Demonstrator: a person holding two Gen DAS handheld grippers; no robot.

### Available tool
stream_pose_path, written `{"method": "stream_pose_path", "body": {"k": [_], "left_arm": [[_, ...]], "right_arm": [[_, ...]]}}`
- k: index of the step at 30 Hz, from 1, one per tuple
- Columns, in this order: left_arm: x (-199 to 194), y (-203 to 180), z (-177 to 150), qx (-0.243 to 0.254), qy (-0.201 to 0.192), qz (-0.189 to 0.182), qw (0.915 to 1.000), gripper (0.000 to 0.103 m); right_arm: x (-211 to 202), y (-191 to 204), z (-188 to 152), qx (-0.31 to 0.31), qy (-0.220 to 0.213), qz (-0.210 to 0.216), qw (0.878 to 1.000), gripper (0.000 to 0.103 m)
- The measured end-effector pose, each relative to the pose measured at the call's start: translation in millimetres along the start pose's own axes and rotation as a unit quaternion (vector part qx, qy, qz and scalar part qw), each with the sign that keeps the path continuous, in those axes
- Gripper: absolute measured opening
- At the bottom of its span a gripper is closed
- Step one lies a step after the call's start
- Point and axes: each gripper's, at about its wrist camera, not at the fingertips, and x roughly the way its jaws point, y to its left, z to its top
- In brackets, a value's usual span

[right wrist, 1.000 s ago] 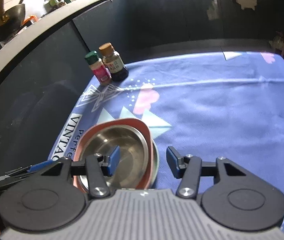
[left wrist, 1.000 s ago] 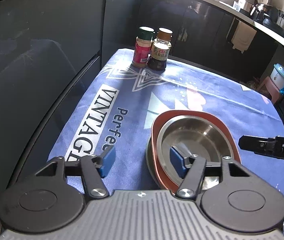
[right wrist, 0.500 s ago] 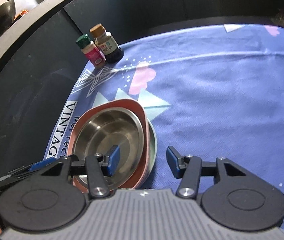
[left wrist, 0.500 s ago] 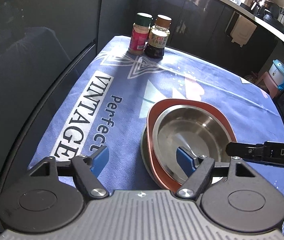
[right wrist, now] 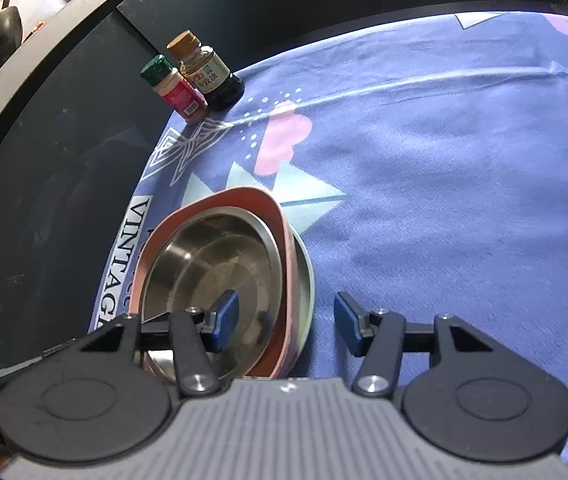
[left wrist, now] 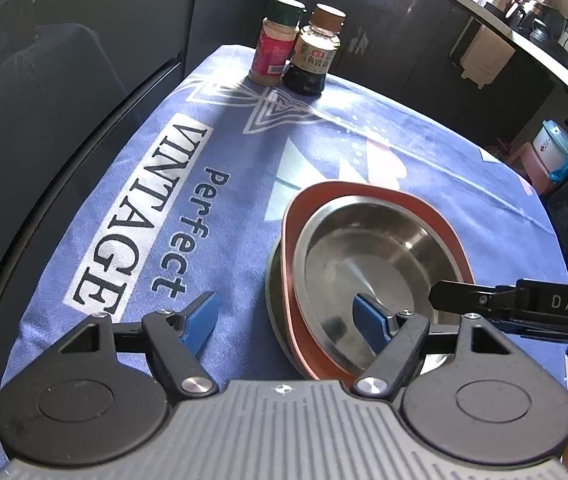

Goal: Organize plates and bowls

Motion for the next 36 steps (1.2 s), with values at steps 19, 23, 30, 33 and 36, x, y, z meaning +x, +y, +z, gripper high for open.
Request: {"method": "stream_pose_path", "body": {"k": [19, 23, 30, 33, 36], "left_arm": [[-1, -9, -2, 0.023, -0.014, 0.001, 0.9997, 0.029], [-9, -9, 1, 0.018, -0.024, -0.001, 0.9995, 0.029], [-24, -9, 6, 0.001, -0.03, -0.011, 0.9995, 0.03], [-34, -13, 4, 0.005, -0.035, -0.014, 0.9993, 0.03], [-45, -18, 3, 0.009, -0.037, -0.019, 0.9991, 0.03]], "right_arm": [[3, 3, 0, -0.026, -0.021, -0.014, 0.999, 0.026], [-7, 6, 4, -0.026, -0.031, 0.0, 0.999, 0.026], [-32, 20, 2, -0.029, -0.056, 0.007, 0.998, 0.026], [-42, 21, -2, -0.026, -0.063, 0.009, 0.998, 0.027], [-53, 21, -8, -0.015, -0.068, 0.01, 0.998, 0.027]]}}
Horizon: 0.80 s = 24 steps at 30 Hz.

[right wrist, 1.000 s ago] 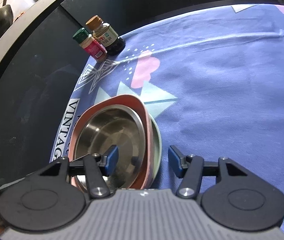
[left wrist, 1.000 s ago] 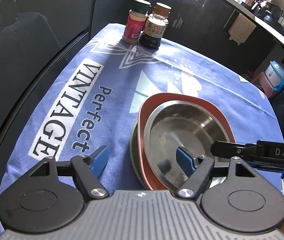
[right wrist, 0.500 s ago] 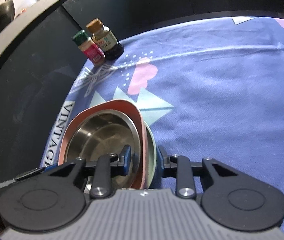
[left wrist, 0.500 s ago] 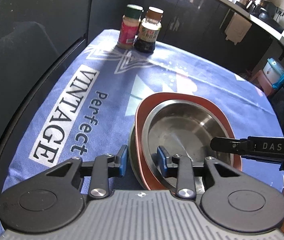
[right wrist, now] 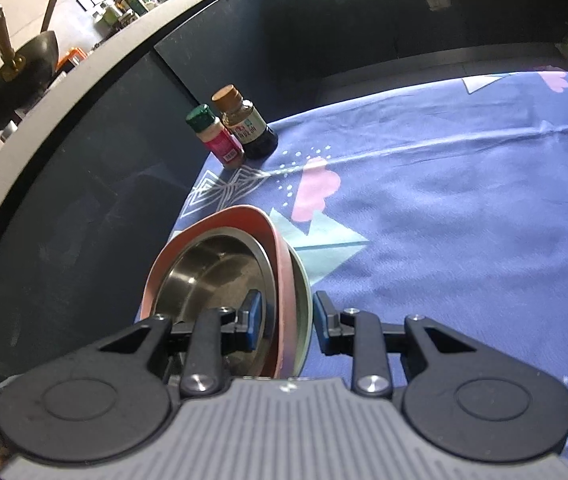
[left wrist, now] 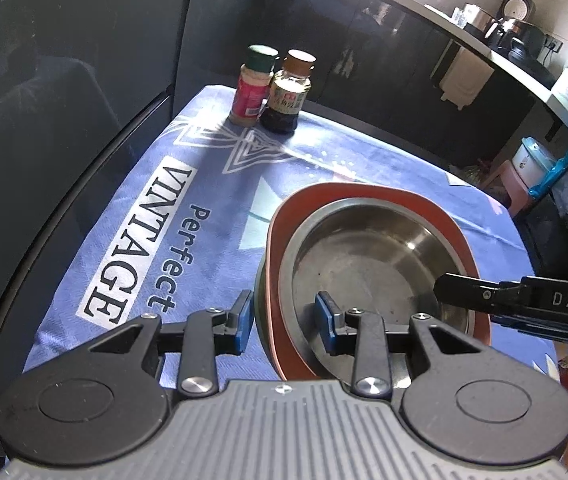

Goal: Organize plates and bowls

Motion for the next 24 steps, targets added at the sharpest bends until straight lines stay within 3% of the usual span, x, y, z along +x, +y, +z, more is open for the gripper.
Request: {"method": "stream_pose_path", "body": {"k": [10, 16, 24], "left_arm": [[-43, -23, -20, 0.038, 0.001, -0.038, 0.9986, 0.033], [-55, -29, -45, 0.05, 0.025, -0.063, 0.9965, 0.035], [-65, -38, -73, 0.073, 0.042, -0.056, 0.9949, 0.035]], "right_arm": [[-62, 0, -39, 0.012, -0.026, -0.01, 1.0, 0.027], [-88, -10, -74, 0.036, -0.03, -0.01, 0.999, 0.029], [-97, -18, -107, 0.058, -0.019, -0.016, 0.998, 0.029]]}}
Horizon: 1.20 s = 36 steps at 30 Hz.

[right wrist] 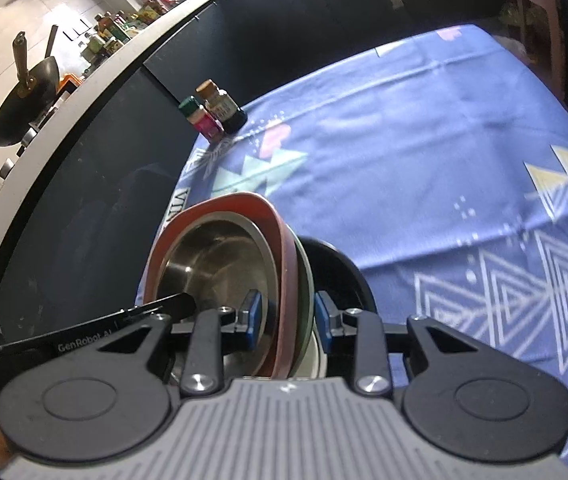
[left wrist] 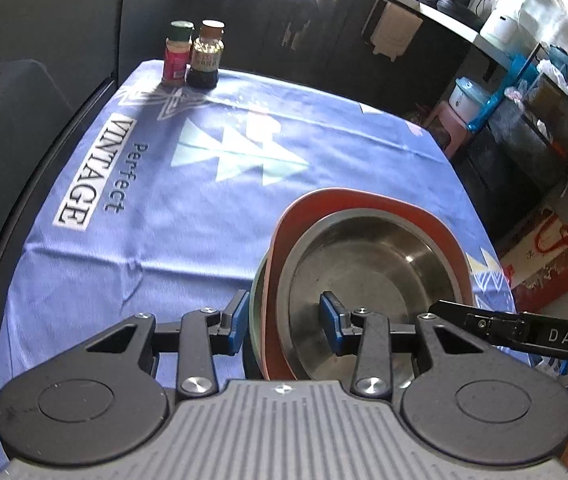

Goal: Organize plates and bowls

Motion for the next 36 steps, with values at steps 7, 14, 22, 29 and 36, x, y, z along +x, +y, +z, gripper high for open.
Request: {"method": "stream_pose_path", "body": {"k": [7, 14, 22, 29, 36], "left_arm": [[2, -9, -13, 0.011, 0.018, 0.002, 0.9998, 0.037], [5, -16, -18, 0.022, 0.024, 0.005, 0.9995, 0.041], [5, -15, -18, 0.026, 0.023, -0.003, 0.9994, 0.045], [-4, -9, -17, 0.02, 0.005, -0.013, 0.9997, 0.057], [-12, 2, -15, 0.012, -0.014, -0.009, 0.9998, 0.067]], "right_arm": [[-8, -12, -14, 0.014, 0.002, 0.001, 1.0, 0.029], [-8, -14, -17, 0.015, 0.003, -0.007, 1.0, 0.029], [-6, -13, -19, 0.008, 0.005, -0.007, 1.0, 0.032], [-10, -14, -19, 0.012, -0.002, 0.006, 1.0, 0.049], [-24, -13, -17, 0.007, -0.025, 0.0, 1.0, 0.055]]}}
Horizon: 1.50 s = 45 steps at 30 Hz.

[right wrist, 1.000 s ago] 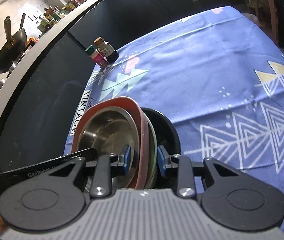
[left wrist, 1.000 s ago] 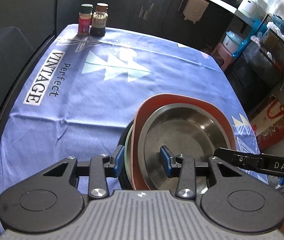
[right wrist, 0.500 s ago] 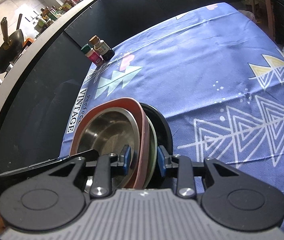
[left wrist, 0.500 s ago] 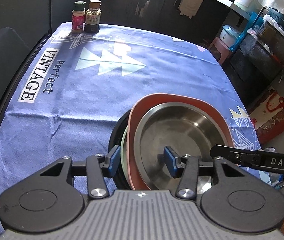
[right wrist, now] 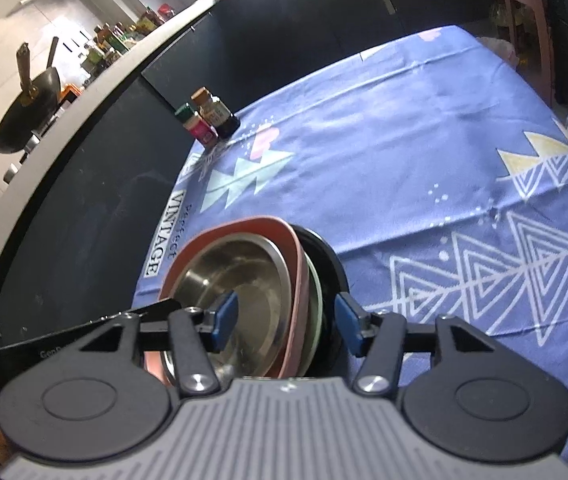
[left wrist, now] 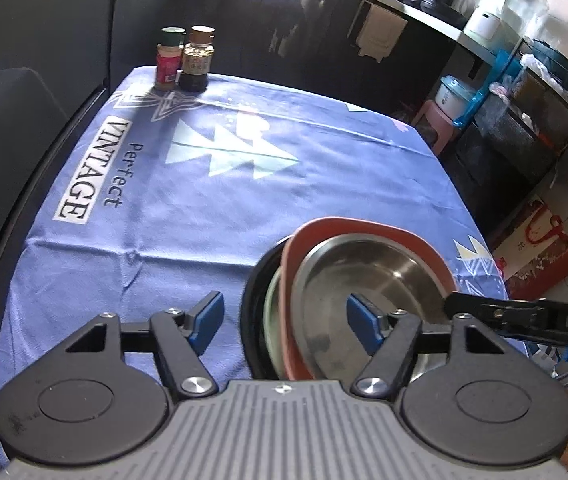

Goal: Organize plates and bowls

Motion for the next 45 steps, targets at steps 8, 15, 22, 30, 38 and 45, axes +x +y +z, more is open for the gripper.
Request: {"method": "stream_pose_path", "body": {"k": [8, 15, 22, 30, 38, 45], "left_arm": [[5, 14, -5, -0.02, 0.014, 0.008, 0.9997, 0.075], [8, 15, -7, -0.021, 0.022, 0.004, 0.9995, 0.079], [16, 15, -9, -0.018, 0.033, 0.006, 0.9993, 0.08], [22, 12, -13, -0.013, 0.046, 0.003, 0.9989, 0.08], [25, 13, -14, -0.015, 0.048, -0.005, 0.9987, 0.082], [27, 13, -14, -0.02, 0.05, -0.011, 0.9985, 0.082]], "right_arm": [[7, -16, -4, 0.032, 0.016, -0.007, 0.999, 0.057], [13, -17, -5, 0.033, 0.029, -0.002, 0.999, 0.057], [18, -20, -6, 0.036, 0.038, 0.001, 0.999, 0.058], [24, -21, -6, 0.037, 0.047, 0.001, 0.998, 0.059], [29, -22, -8, 0.038, 0.053, 0.0, 0.998, 0.059], [32, -21, -9, 0.034, 0.054, 0.002, 0.998, 0.059]]}}
